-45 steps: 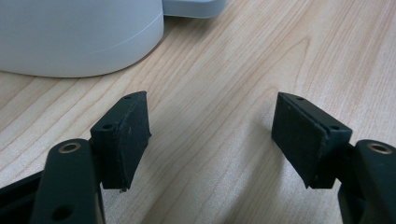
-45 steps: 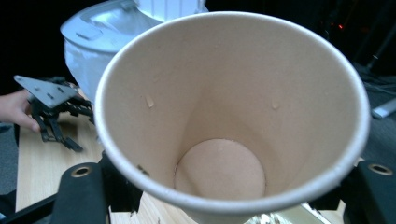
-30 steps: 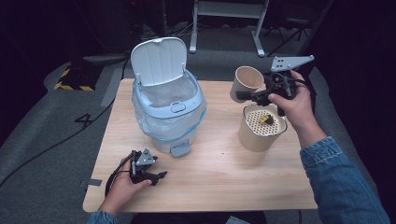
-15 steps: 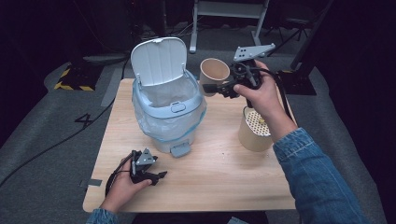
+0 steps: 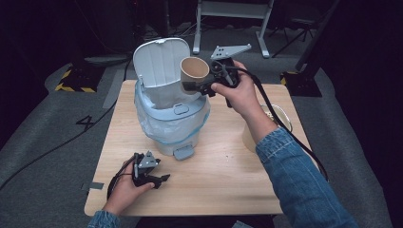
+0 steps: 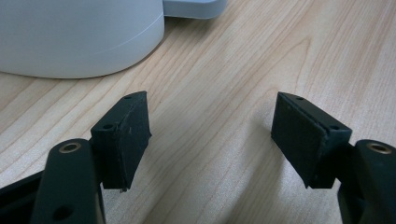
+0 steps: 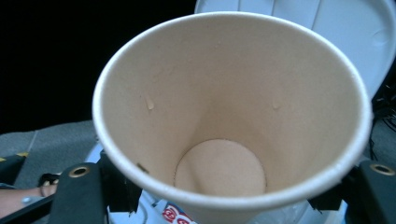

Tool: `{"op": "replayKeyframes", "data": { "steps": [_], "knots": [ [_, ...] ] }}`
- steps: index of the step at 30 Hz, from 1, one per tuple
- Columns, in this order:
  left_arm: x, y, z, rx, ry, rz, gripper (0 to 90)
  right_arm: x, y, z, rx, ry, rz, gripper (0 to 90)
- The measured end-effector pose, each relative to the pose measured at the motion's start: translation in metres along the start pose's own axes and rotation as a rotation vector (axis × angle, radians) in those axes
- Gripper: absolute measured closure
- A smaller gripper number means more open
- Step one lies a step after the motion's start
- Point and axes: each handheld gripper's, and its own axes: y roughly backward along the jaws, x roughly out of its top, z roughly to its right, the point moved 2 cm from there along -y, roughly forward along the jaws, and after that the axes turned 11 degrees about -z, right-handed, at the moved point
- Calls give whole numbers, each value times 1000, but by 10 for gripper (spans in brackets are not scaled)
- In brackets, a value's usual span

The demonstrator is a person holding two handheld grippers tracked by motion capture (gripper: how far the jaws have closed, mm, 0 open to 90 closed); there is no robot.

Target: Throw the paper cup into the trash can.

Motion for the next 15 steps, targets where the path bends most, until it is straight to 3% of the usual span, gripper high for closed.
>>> {"op": "replayKeyframes", "data": {
  "steps": [7,11,12,14,15],
  "knots": [
    [0,0,-1,-2,-2,0,284,2,-22,3,-9,-24,-38,283],
    [0,0,-1,-1,-3,0,283,2,-30,1,-11,-17,-89,275],
    [0,0,-1,-1,-3,0,284,2,-31,1,-7,-10,-92,265],
    [0,0,-1,-1,-3,0,284,3,-35,-1,-8,-16,-83,159],
    [0,0,-1,-1,-4,0,283,3,-36,-2,-9,-22,-86,164]
  ]
}}
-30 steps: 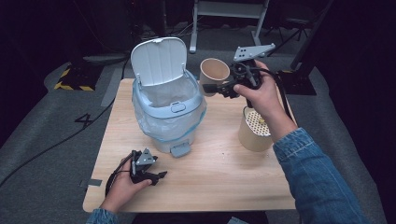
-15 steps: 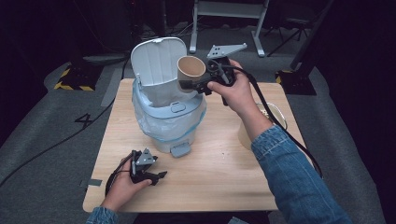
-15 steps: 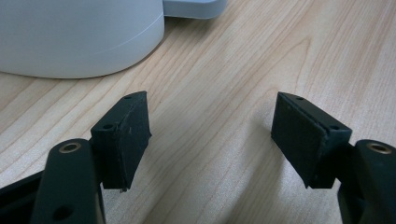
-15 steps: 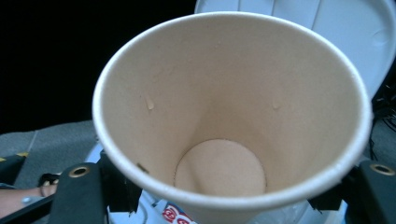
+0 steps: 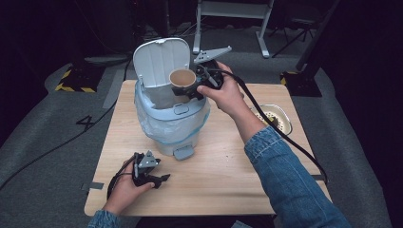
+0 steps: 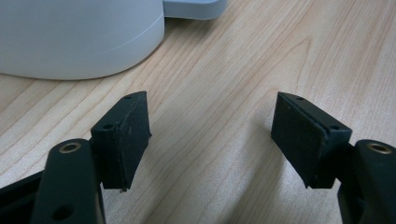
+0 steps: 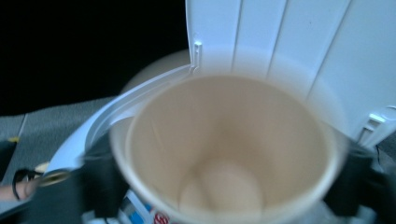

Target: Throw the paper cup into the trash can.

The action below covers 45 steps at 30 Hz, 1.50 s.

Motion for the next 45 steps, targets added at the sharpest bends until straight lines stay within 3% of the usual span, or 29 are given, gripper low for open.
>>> {"op": "replayKeyframes", "data": {
  "steps": [6,13,16,20,24,26,29,33,41,45],
  "knots": [
    [0,0,0,0,0,0,284,2,0,-5,-14,48,11,159],
    [0,0,0,1,0,-1,284,1,17,-5,-59,37,36,175],
    [0,0,0,2,2,-1,287,-3,37,-5,-110,32,29,216],
    [-2,2,-2,22,23,12,370,-8,64,-5,-126,43,-70,289],
    [-5,5,-5,24,42,17,422,-13,87,-8,-178,72,-121,331],
    [-5,7,-5,23,54,22,437,-19,100,-8,-200,65,-89,348],
    [-6,11,-6,15,77,50,435,-28,122,-5,-251,55,-94,335],
    [-8,15,-7,6,85,50,431,-42,146,0,-283,17,-85,321],
    [-14,21,-8,-9,98,36,423,-79,187,4,-309,-14,-78,326],
    [-13,23,-7,-20,105,46,419,-96,206,6,-303,-53,-47,352]
  ]
}}
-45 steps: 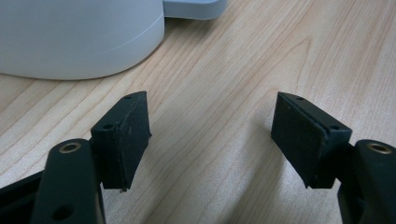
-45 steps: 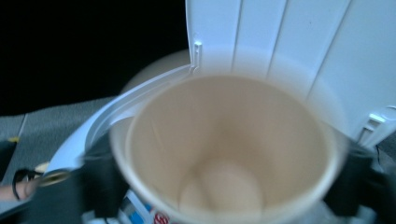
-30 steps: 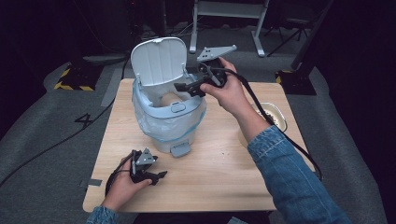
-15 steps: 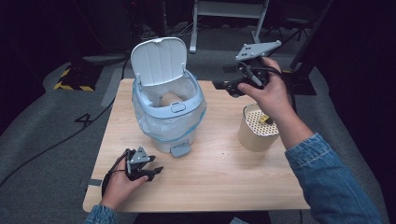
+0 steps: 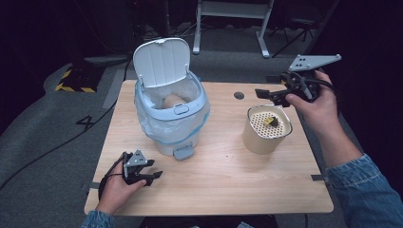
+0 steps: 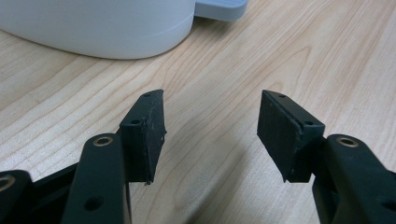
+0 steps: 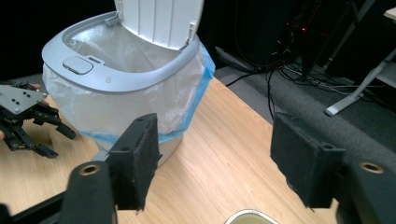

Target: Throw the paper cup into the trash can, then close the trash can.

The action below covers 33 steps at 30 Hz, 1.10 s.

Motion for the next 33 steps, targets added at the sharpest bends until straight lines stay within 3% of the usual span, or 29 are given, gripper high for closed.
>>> {"op": "replayKeyframes", "data": {
  "steps": [9,11,17,22,29,31,33],
  "knots": [
    [5,6,-2,-1,-4,28,419,-45,28,12,-31,-62,-11,339],
    [6,9,-2,-10,9,41,423,-56,31,13,-35,-80,-14,327],
    [13,29,-2,20,24,71,419,-89,31,14,-54,-122,-38,317],
    [16,42,-2,32,44,86,417,-118,24,10,-76,-150,-67,317],
    [22,59,-6,9,52,135,425,-168,-1,-1,-55,-169,-101,349],
    [24,65,-7,-3,41,153,424,-180,-8,-3,-46,-177,-114,348],
    [26,69,-8,-8,6,166,416,-193,-15,-5,-33,-185,-122,340]
  ]
}}
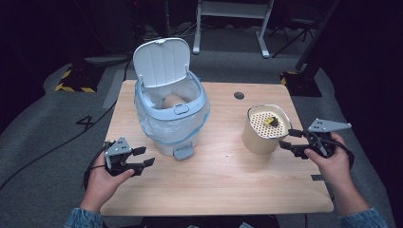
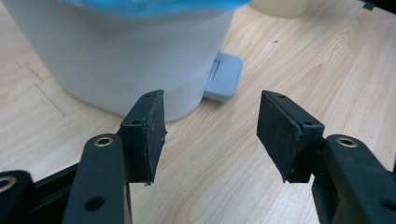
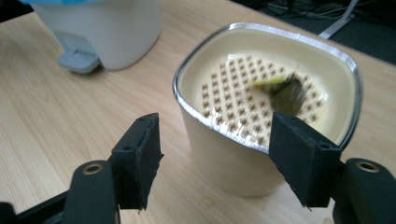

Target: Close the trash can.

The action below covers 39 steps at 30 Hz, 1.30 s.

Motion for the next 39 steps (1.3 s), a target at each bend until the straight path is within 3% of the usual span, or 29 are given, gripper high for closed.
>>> {"op": "replayKeyframes", "data": {
  "steps": [2,8,15,19,26,30,39],
  "knots": [
    [3,4,0,-10,-23,14,414,-13,-11,-2,12,1,-3,325],
    [14,17,-1,-22,-31,26,422,-46,-39,-12,17,41,-35,316],
    [38,37,-1,-31,-43,54,427,-77,-66,-12,59,-13,-46,308],
    [54,49,-4,-4,-54,67,433,-91,-76,-12,49,-31,-75,300],
    [84,75,-14,-35,-93,123,442,-103,-88,-15,44,-25,-103,295],
    [97,86,-21,-60,-104,155,453,-104,-89,-16,13,0,-105,282],
    [127,107,-34,-26,-131,179,481,-104,-90,-18,6,11,-110,271]
  ]
}}
